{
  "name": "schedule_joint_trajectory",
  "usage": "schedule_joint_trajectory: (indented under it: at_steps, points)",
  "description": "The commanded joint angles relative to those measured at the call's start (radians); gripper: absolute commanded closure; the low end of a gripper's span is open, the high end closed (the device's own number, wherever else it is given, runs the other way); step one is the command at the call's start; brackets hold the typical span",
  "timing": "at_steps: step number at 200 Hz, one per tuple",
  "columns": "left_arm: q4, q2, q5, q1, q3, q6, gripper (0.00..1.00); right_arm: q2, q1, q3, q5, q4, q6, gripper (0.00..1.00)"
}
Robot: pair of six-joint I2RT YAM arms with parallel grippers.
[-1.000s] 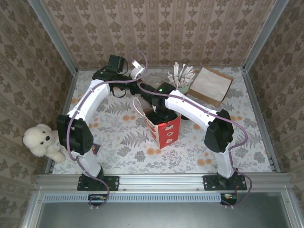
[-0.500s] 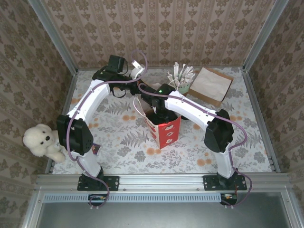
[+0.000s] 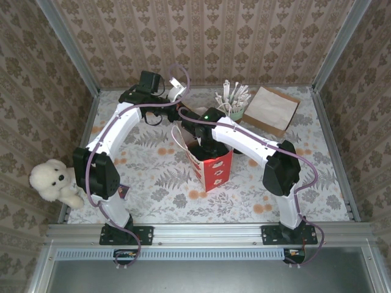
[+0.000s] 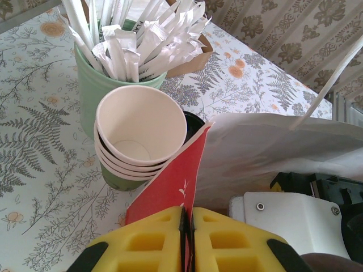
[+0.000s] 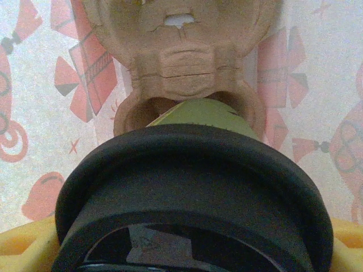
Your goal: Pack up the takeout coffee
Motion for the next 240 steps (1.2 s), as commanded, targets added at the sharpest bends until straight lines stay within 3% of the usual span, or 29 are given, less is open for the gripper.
schedule_joint_trajectory:
  at_steps: [1, 240]
  points:
    - [0.009, -0.036, 0.03, -0.004, -0.014, 0.004, 0.87, -0.021, 0.006, 0.013, -0.031, -0.033, 0.02, 0.46]
    - [0.019, -0.051, 0.032, -0.004, -0.03, -0.006, 0.88, -0.015, -0.003, -0.012, -0.036, 0.016, -0.011, 0.45]
